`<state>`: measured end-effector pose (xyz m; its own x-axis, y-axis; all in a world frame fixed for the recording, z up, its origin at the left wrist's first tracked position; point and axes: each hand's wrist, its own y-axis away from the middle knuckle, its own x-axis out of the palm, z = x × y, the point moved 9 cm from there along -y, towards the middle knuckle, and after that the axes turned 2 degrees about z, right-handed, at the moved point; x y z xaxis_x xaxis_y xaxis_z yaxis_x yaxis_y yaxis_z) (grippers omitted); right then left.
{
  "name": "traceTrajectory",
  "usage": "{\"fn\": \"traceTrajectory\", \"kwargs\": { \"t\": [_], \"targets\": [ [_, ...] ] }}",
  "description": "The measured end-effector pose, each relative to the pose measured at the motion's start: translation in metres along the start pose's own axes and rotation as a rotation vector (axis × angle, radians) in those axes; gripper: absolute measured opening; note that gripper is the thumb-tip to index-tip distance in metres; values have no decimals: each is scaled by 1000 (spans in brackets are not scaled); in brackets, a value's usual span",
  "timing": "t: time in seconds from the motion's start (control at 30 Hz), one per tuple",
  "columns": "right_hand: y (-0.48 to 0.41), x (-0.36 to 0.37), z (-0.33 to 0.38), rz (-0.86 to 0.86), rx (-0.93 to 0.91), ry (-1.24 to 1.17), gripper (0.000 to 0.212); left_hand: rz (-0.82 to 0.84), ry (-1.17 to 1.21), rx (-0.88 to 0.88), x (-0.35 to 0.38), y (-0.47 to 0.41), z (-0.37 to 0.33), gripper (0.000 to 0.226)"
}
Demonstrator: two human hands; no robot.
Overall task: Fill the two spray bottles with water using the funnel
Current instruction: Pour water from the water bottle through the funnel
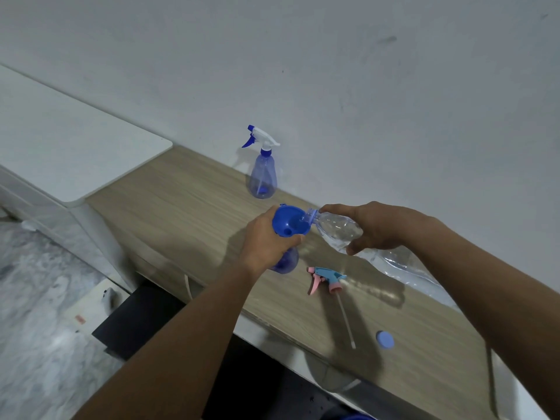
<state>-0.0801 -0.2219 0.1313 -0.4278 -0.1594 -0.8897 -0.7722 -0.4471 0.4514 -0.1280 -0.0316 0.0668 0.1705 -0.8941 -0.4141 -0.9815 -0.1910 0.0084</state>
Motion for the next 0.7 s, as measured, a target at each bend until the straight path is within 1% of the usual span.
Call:
{"fn": "traceTrajectory", "kwargs": {
  "t": [0.47, 0.7],
  "targets": [
    [-4, 0, -3, 21, 19, 22, 101, 18, 19, -8, 0, 0, 1, 42],
    [-5, -1, -7, 33, 25, 45, 101, 16, 17, -5, 1, -3, 1, 44]
  ]
}}
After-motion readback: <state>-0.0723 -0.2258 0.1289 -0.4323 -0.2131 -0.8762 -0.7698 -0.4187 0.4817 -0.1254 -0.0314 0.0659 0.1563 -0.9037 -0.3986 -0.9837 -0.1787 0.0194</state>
